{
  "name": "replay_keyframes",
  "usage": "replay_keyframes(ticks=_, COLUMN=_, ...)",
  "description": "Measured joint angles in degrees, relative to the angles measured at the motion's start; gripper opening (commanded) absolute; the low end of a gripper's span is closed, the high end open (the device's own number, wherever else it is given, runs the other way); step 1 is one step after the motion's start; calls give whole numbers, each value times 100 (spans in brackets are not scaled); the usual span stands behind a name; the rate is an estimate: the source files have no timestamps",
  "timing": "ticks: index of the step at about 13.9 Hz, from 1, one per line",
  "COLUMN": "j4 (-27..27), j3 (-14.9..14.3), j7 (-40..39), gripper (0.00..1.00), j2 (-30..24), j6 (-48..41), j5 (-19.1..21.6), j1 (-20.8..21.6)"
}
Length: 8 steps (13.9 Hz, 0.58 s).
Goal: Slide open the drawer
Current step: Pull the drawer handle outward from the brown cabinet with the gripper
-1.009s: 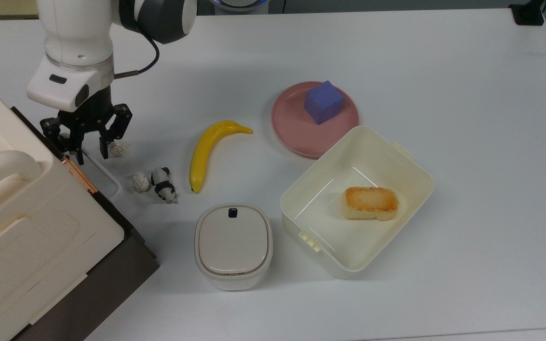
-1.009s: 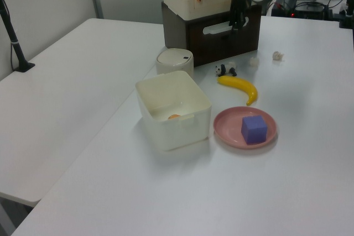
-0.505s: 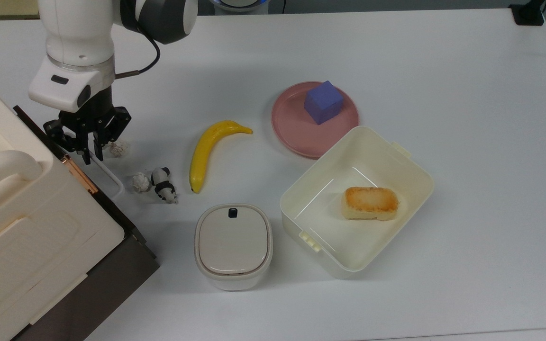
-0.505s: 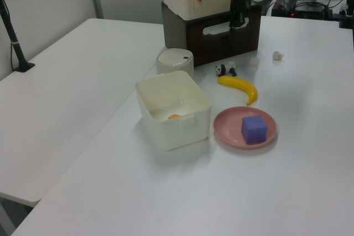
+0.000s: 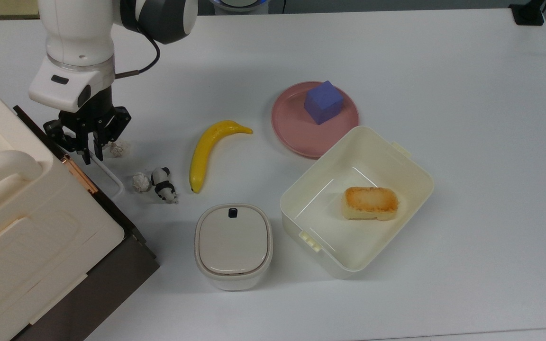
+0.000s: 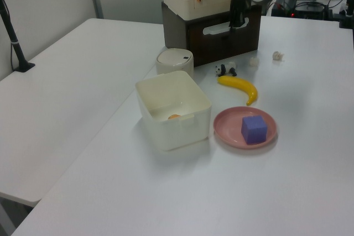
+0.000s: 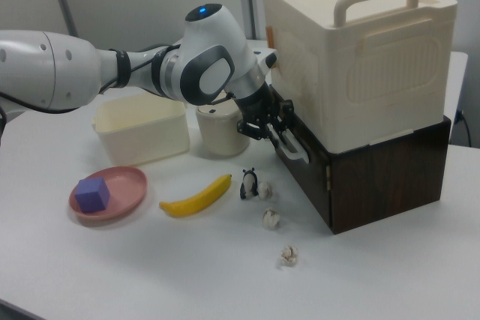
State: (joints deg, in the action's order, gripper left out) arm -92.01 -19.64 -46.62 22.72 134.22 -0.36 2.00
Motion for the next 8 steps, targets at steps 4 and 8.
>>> replay_keyframes(ticks=4, j4=7, j3=0, j7=3, gripper=12, j2=-18, j6=-111, j5=0, j1=18)
replay_keyframes(ticks=8, j4=9, j3=-3, j7=5, gripper=12, j2=-32, j6=-183, j5=0, j1=34)
